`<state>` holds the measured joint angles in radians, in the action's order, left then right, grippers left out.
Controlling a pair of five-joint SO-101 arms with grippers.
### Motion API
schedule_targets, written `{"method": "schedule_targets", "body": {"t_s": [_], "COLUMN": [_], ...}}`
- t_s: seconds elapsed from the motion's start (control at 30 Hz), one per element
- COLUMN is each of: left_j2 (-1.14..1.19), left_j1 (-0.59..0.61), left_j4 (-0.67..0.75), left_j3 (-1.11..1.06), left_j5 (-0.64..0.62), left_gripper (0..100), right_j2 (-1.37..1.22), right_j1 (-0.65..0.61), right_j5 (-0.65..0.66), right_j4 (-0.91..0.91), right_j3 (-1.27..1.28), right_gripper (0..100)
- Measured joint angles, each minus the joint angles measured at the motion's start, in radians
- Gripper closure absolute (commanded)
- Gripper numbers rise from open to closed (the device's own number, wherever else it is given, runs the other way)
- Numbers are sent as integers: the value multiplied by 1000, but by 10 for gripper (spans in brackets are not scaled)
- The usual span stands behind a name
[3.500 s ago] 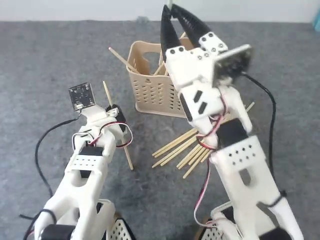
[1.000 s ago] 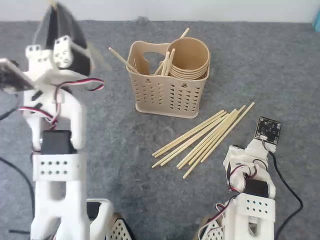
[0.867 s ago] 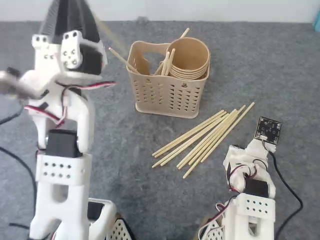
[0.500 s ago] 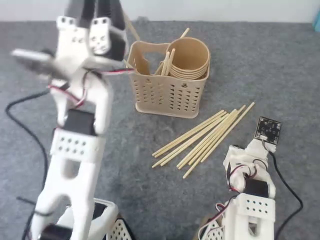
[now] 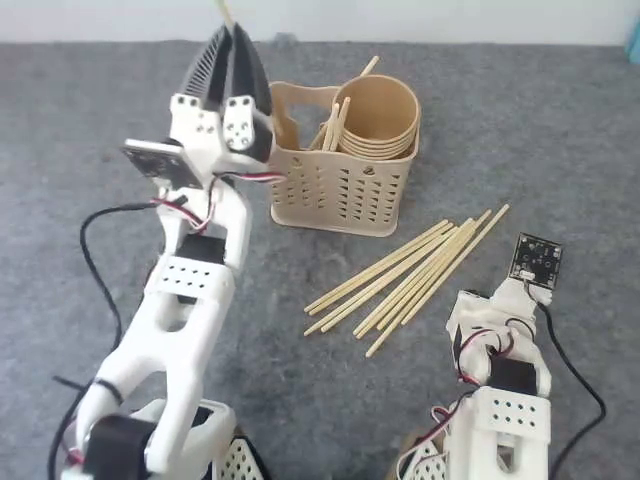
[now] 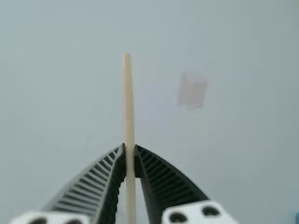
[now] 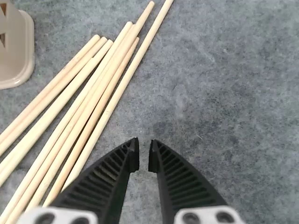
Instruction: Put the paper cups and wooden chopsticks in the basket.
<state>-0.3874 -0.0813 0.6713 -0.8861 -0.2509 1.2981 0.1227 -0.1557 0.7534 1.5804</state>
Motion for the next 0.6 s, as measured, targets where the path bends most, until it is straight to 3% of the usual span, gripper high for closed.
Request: {"method": "schedule_targets", "body": {"t_s": [0.1, 0.2, 0.37, 0.6], "left_j2": [0, 0, -34, -281], "left_j1": [28, 40, 44, 41], "left_j4": [3, -41, -285, -640], "left_j3": [-11, -11, -6, 77], "left_j5": [-3, -3, 0, 0], "left_gripper": [973, 882, 744, 787], "right_j2": [0, 0, 0, 0], "right_j1": [0, 0, 0, 0], "right_j5": [0, 0, 8, 12], "right_j4": [0, 0, -52, -97], "right_j3": [0, 0, 31, 43], "right_gripper": [947, 947, 948, 949]}}
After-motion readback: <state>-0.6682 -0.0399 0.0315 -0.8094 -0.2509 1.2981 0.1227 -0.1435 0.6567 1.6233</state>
